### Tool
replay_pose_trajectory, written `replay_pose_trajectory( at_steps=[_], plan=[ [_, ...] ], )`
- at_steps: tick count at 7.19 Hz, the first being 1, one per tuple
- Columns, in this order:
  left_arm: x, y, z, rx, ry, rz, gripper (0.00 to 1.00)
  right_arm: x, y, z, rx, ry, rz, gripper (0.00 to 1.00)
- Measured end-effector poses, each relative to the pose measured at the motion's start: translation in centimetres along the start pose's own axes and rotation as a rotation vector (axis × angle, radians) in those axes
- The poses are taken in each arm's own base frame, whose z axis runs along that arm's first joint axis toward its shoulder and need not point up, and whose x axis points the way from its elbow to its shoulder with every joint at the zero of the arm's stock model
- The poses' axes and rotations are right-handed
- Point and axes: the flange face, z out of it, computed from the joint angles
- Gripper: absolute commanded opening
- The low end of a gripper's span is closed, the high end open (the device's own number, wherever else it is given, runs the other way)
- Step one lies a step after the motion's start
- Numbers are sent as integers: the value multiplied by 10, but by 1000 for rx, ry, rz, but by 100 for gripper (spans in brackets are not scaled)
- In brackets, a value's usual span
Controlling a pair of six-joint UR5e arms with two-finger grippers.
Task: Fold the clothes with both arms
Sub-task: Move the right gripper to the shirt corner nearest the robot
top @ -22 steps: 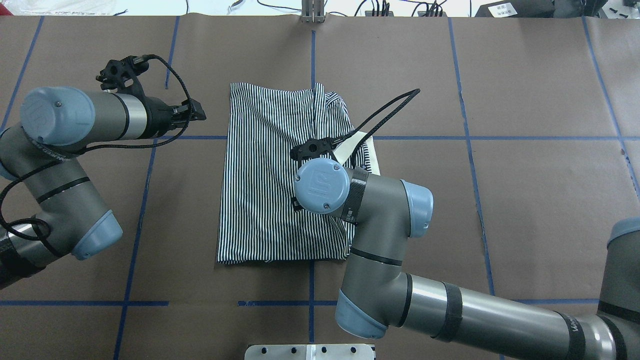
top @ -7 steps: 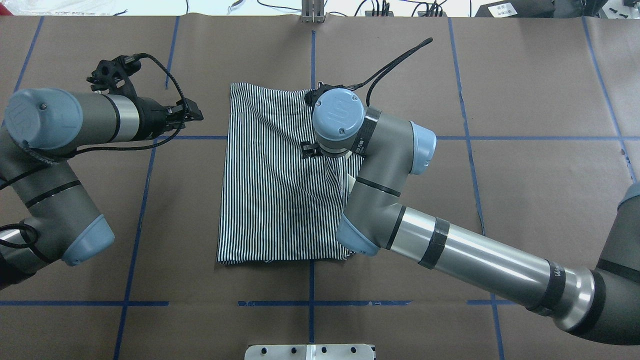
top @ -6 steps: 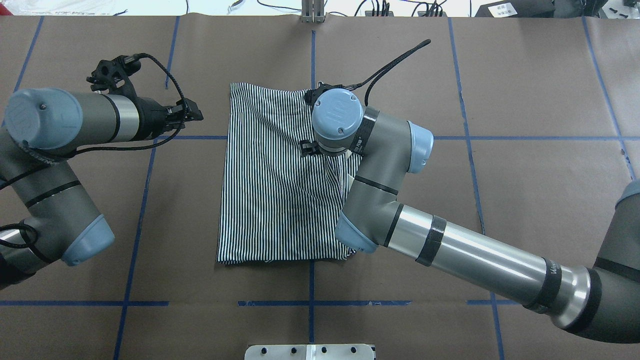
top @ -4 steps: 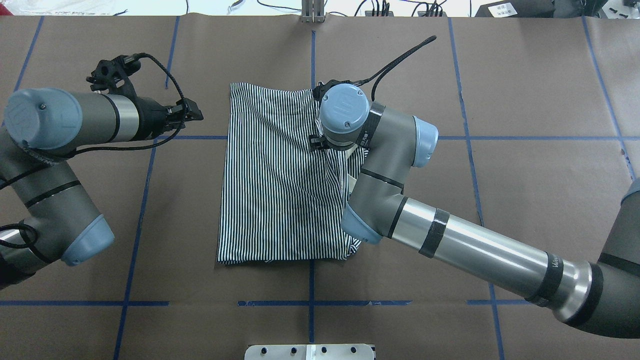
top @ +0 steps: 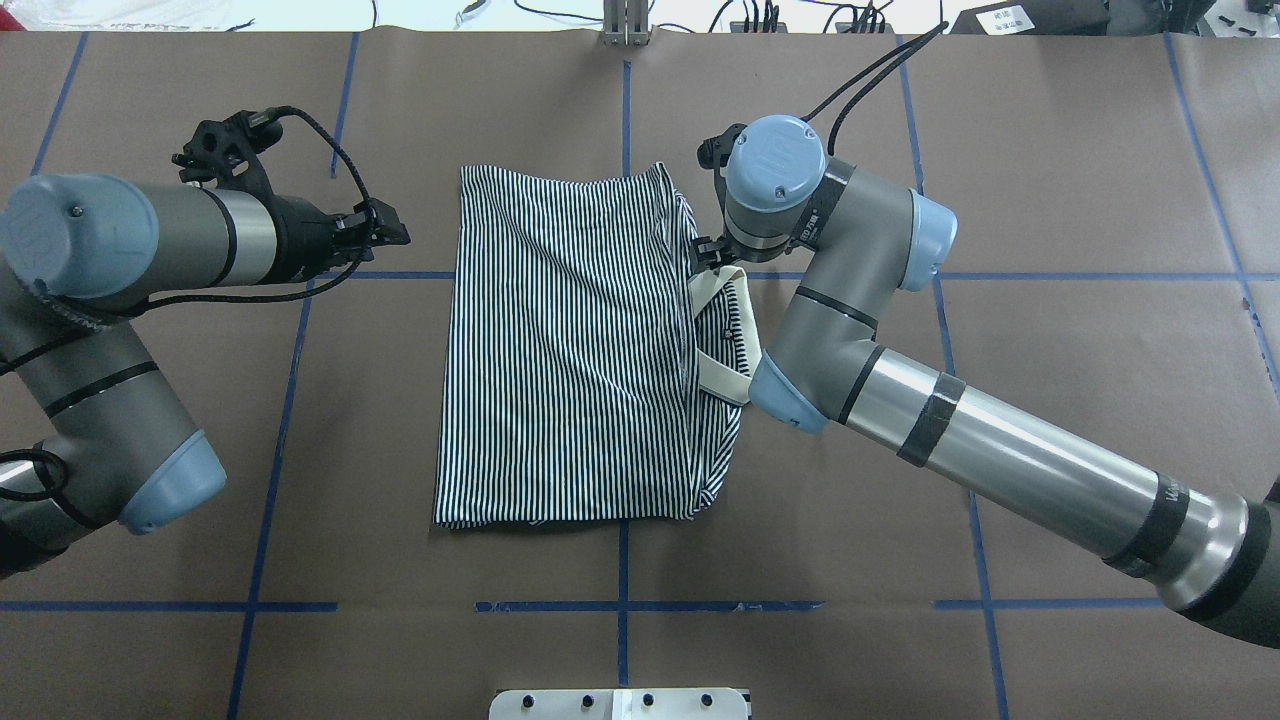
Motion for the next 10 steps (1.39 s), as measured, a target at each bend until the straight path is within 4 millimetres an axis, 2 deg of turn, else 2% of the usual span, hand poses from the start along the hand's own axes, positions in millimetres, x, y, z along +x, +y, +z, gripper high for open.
replay_pose_trajectory(
  at_steps=[1,2,3,5,6,8,9,10],
  plan=[
    [1,1,-2,-7,4,0,54,-7,-5,-11,12,-18,40,100],
    [4,2,-4,-9,10,0,54,-17,2,-26,26,-52,117,100],
    [5,2,-6,-10,14,0,54,-28,28,-45,33,-102,228,96],
    [5,2,-7,-11,15,0,54,-54,113,-83,48,-199,547,80],
    [5,2,-7,-11,15,-1,54,-73,162,-98,60,-240,723,76],
    [6,3,-8,-18,17,-13,55,-107,238,-102,53,-271,954,74],
    [8,5,-9,-34,22,-28,55,-120,264,-97,53,-260,1012,74],
    [9,6,-10,-51,25,-40,57,-126,280,-92,49,-240,1036,74]
  ],
)
